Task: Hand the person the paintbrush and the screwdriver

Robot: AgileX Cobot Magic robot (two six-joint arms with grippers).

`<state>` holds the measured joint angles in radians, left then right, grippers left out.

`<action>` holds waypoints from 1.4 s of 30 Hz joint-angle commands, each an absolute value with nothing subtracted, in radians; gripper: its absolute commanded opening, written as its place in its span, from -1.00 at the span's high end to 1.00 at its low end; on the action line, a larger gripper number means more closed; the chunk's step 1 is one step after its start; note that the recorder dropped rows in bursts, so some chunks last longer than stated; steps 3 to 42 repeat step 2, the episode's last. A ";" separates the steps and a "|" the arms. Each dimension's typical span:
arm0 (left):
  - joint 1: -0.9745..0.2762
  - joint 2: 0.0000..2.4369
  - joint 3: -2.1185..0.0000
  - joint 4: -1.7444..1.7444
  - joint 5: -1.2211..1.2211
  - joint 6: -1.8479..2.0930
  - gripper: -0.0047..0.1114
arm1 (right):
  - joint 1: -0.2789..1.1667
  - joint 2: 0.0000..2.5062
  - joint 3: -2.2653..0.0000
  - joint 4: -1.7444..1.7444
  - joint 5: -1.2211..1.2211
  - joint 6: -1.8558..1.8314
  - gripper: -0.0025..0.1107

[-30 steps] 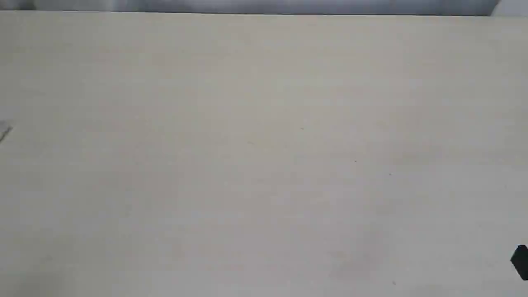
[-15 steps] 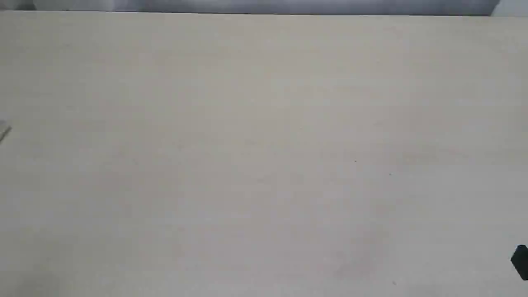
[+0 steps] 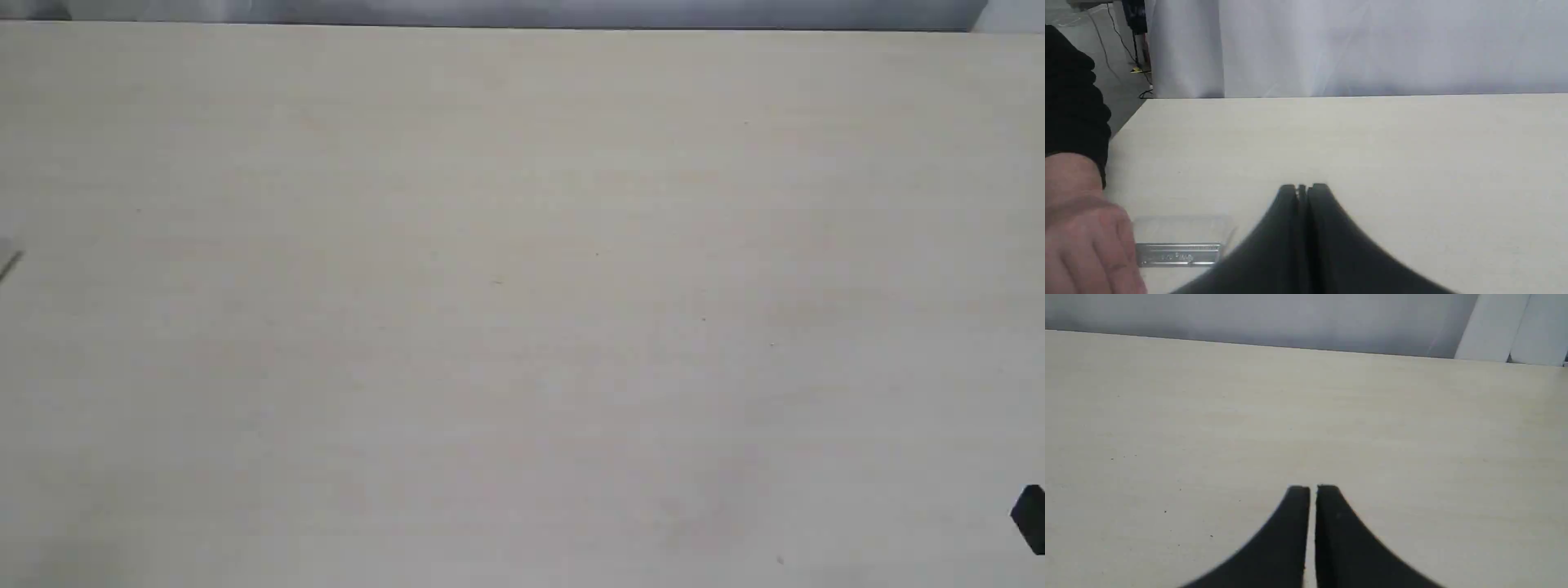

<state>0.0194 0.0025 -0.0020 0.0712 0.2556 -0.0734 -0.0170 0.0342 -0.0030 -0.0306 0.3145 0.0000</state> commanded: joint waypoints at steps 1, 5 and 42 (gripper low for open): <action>0.011 0.000 0.000 0.071 0.248 -0.075 0.92 | -0.021 0.029 0.000 -0.031 0.313 -0.008 0.88; 0.011 0.000 0.000 0.071 0.248 -0.075 0.92 | -0.021 0.029 0.000 -0.031 0.313 -0.008 0.88; 0.011 0.000 0.000 0.071 0.248 -0.075 0.92 | -0.021 0.029 0.000 -0.031 0.313 -0.008 0.88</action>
